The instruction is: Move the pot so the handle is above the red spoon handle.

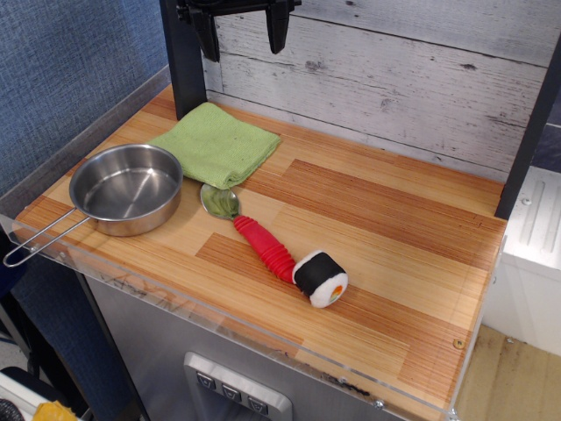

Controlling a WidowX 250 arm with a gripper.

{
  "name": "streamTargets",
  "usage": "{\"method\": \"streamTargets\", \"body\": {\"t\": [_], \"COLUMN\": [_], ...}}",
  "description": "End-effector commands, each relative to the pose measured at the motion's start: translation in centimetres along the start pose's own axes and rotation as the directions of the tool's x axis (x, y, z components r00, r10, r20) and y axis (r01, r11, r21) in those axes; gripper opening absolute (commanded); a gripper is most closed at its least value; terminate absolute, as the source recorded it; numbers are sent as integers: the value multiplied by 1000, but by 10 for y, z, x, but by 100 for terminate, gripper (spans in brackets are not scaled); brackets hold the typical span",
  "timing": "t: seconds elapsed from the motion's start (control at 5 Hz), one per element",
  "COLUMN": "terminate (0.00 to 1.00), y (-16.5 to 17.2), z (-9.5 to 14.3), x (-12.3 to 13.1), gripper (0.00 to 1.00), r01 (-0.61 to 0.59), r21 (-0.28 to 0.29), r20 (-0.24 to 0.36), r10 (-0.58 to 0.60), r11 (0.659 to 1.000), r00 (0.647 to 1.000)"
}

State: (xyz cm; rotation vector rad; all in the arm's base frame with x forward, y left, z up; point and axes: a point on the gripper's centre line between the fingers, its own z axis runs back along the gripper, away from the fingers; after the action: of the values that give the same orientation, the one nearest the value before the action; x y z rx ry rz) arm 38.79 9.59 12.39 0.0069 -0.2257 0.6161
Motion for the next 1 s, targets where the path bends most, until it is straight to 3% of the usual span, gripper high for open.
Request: {"method": "streamTargets", "body": {"t": [0.0, 0.4, 0.8], "terminate": [0, 0, 0], "y": [0, 33, 73], "z": [0, 7, -1], "x": [0, -24, -49], "gripper": [100, 100, 100], "r01": [0, -17, 123], "r21": [0, 1, 37], "r20": [0, 0, -3], "r10": [0, 17, -123], "r11": [1000, 1000, 992], "r00": [1000, 1000, 992]}}
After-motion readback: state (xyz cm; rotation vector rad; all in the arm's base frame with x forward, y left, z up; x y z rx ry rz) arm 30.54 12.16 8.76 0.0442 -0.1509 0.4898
